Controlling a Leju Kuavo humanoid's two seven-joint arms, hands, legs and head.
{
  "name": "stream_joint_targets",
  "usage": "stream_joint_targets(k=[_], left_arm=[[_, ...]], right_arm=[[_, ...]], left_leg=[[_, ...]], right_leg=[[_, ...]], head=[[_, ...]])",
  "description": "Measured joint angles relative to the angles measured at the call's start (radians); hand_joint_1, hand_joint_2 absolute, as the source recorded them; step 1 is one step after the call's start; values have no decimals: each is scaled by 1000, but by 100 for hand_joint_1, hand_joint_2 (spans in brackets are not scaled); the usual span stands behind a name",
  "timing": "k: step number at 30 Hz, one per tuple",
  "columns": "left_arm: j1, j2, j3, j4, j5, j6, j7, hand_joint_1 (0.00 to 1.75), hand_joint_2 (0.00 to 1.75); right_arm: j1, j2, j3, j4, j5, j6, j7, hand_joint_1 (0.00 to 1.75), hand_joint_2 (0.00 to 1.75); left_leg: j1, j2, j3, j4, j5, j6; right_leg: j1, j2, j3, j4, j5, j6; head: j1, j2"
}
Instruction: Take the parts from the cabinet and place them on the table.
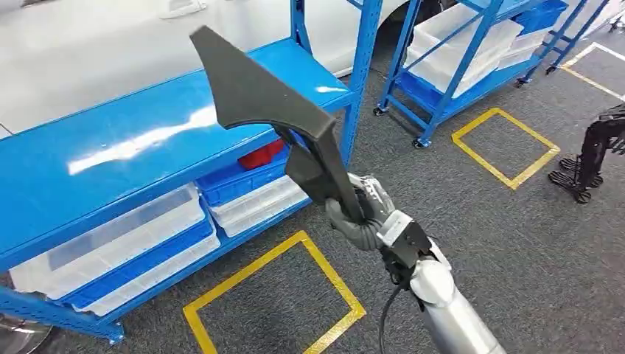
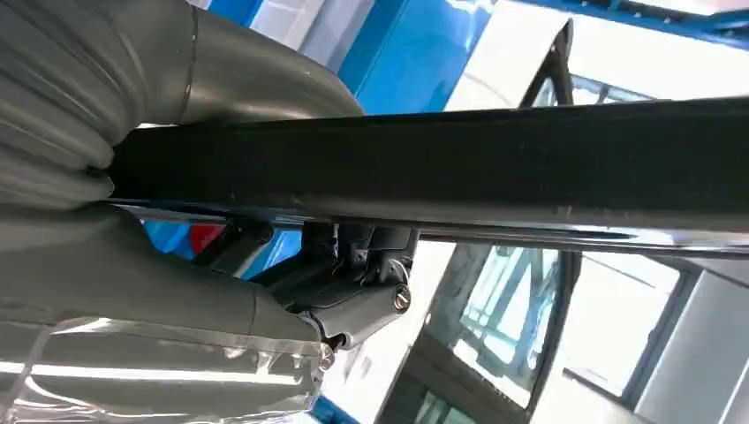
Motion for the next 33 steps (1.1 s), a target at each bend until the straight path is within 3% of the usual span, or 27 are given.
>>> stream_joint_targets(k=[1,2,3,4,5,6,7,8,12,13,14,15,16,17,18,19,20,21,22,23,24,27,28,29,30,32,33], left_arm=[[3,0,0,0,0,0,0,0,0],[4,0,0,0,0,-1,0,0,0],[4,0,0,0,3,-2,0,0,0],[4,0,0,0,4,-2,2,0,0],[3,-2,1,0,7,-3,2,0,0],[2,-4,1,0,8,-3,2,0,0],[0,-6,2,0,10,-3,2,0,0],[0,-10,2,0,11,-3,2,0,0],[-5,-20,3,0,24,10,11,0,0],[-8,-21,3,0,24,16,11,0,0],[-6,-21,5,0,24,20,12,0,0],[-3,-24,5,0,23,18,14,0,0],[1,-24,5,0,20,17,14,0,0],[7,-25,5,0,20,14,15,0,0],[10,-25,5,0,19,7,14,0,0],[12,-25,5,0,18,2,15,0,0],[12,-25,5,0,17,-2,14,0,0],[11,-25,5,0,16,-5,14,0,0],[12,-25,5,0,14,-10,14,0,0],[12,-25,5,0,9,-12,15,0,0],[13,-26,4,0,6,-18,16,0,0],[11,-27,3,0,1,-18,24,0,0],[10,-33,3,1,-1,-18,26,0,0],[10,-32,3,1,-1,-18,26,0,0],[12,-32,3,1,-2,-18,26,0,0],[15,-32,3,1,-5,-19,26,0,0],[14,-32,3,1,-8,-22,26,0,0]], right_arm=[[1,0,0,2,0,-1,0,175,175],[2,0,1,5,0,-1,1,175,175],[2,0,1,10,0,-3,2,175,175],[2,0,0,14,0,-5,2,175,175],[1,0,0,18,0,-8,2,175,175],[-4,0,0,21,1,-10,3,175,175],[-10,0,-2,23,1,-11,3,175,175],[-19,0,-3,25,1,-11,3,175,175],[-29,1,-5,27,4,-16,2,175,175],[-26,3,-5,25,2,-17,-6,175,175],[-25,3,-5,19,-3,-19,-20,175,175],[-15,5,-5,-8,-3,-28,-25,175,175],[9,5,-5,-53,5,-38,-18,175,175],[30,5,-5,-86,12,-45,-13,175,175],[56,4,-5,-116,15,-51,-9,175,175],[82,1,-7,-147,14,-57,-5,175,175],[101,-2,-11,-170,13,-63,-6,175,175],[121,-4,-17,-191,6,-66,-11,175,175],[140,-6,-27,-214,-5,-69,-22,175,175],[158,-9,-36,-235,-18,-68,-37,175,175],[175,-13,-47,-258,-35,-65,-58,175,175],[245,-20,-82,-330,-60,-46,-86,175,175],[262,-23,-90,-346,-55,-41,-85,175,175],[272,-27,-96,-360,-33,-42,-82,175,175],[274,-28,-98,-364,-9,-45,-75,175,175],[280,-28,-103,-361,37,-65,-48,175,175],[279,-28,-105,-352,54,-74,-37,175,175]], left_leg=[[-2,14,-2,0,0,0],[-2,27,-4,1,0,0],[-2,40,-5,1,0,0],[-2,52,-5,1,0,0],[-2,63,-4,1,0,-1],[-3,74,-2,1,-1,-3],[-3,83,0,1,-2,-5],[-8,92,0,1,-3,-11],[-9,128,9,-7,-4,-35],[-6,96,5,2,-14,-43],[-6,50,-8,37,-43,-42],[-4,26,-36,104,-85,-41],[-4,14,-78,196,-129,-42],[-4,11,-113,272,-157,-44],[-4,11,-134,314,-159,-44],[-4,11,-131,302,-138,-43],[-3,9,-109,248,-99,-42],[-1,1,-70,160,-48,-42],[2,-23,-29,72,-4,-41],[7,-79,-10,36,-12,-40],[11,-89,-7,18,-16,-42],[0,-58,-7,21,-16,-28],[8,-41,-3,11,-10,-19],[6,-30,2,6,-9,-16],[3,-13,4,4,-10,-7],[-2,16,3,4,-11,-6],[-3,31,2,5,-12,-6]], right_leg=[[-4,-15,-42,93,-41,5],[-7,-20,-71,159,-62,8],[-9,-22,-82,183,-62,9],[-11,-24,-67,160,-43,10],[-11,-28,-27,91,-7,7],[-9,-41,36,-22,39,1],[-3,-74,88,-111,68,-8],[11,-113,99,-144,51,-18],[15,-64,93,-156,64,-43],[2,-57,101,-166,73,-46],[3,-47,102,-170,75,-52],[3,-39,101,-169,76,-57],[5,-28,102,-169,75,-59],[8,-16,102,-168,74,-60],[9,-2,102,-166,73,-61],[9,12,103,-164,71,-60],[8,27,103,-160,70,-58],[6,42,103,-153,66,-55],[4,56,102,-145,61,-51],[3,66,95,-138,56,-46],[5,80,84,-123,54,-40],[-5,113,76,-130,61,-18],[-6,106,75,-125,57,-14],[0,47,66,-103,43,-9],[-2,8,35,-45,7,-2],[-10,-16,-46,114,-61,6],[-13,-19,-77,173,-76,9]], head=[[1,0],[1,0],[1,0],[1,0],[1,0],[2,0],[1,0],[0,0],[2,0],[-5,0],[-4,0],[-12,0],[-16,0],[-16,0],[-17,0],[-16,0],[-16,0],[-16,0],[-16,0],[-17,0],[-15,0],[-21,0],[-22,0],[-17,0],[-7,0],[-6,0],[-8,0]])
